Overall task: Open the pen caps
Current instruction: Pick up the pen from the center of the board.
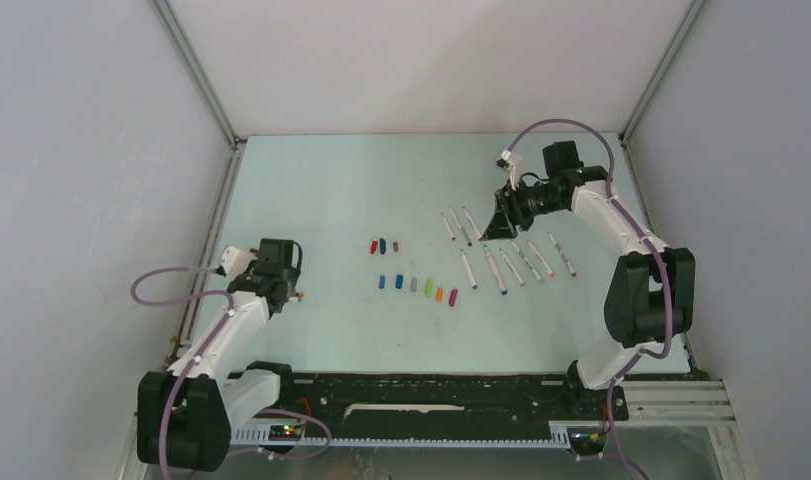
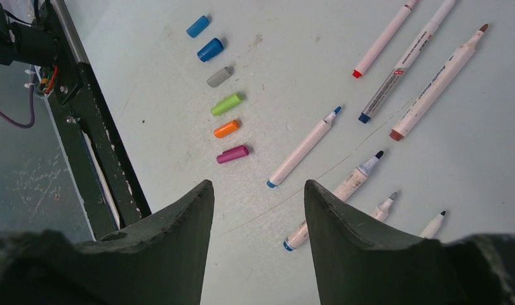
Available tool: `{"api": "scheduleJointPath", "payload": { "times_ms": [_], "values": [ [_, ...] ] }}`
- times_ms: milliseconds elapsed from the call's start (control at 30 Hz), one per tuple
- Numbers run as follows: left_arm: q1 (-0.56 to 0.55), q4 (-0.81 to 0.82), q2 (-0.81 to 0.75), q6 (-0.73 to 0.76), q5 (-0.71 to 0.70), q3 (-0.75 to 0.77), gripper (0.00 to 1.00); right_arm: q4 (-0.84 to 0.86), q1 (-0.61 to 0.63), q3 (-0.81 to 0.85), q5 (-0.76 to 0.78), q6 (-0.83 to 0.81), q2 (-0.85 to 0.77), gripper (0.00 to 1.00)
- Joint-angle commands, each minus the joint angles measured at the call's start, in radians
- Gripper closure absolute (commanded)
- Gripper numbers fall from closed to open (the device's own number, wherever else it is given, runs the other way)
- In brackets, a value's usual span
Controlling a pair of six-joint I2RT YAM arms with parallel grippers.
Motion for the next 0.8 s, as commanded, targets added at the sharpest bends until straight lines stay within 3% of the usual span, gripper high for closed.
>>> {"api": "scheduleJointPath", "payload": {
  "times_ms": [0, 233, 667, 767],
  "values": [
    [0.055, -0.054, -0.023, -0.103, 0.024, 0.030, 0.47, -0.017, -0.005, 0.013, -0.028, -0.023, -0.017, 0.44],
    [0.224, -0.018, 0.109, 0.005, 0.185, 0.051, 0.57, -0.032, -0.007, 0.020, -0.033, -0.031, -0.007, 0.44],
    [0.261, 0.063, 0.207, 0.030, 0.234, 0.039, 0.60, -0.035, -0.013, 0.020, -0.035, -0.036, -0.002, 0.44],
    [0.265, 0.060, 0.219, 0.033, 0.245, 0.046, 0.66, -0.035, -0.018, 0.020, -0.035, -0.035, -0.004, 0.44]
  ]
}}
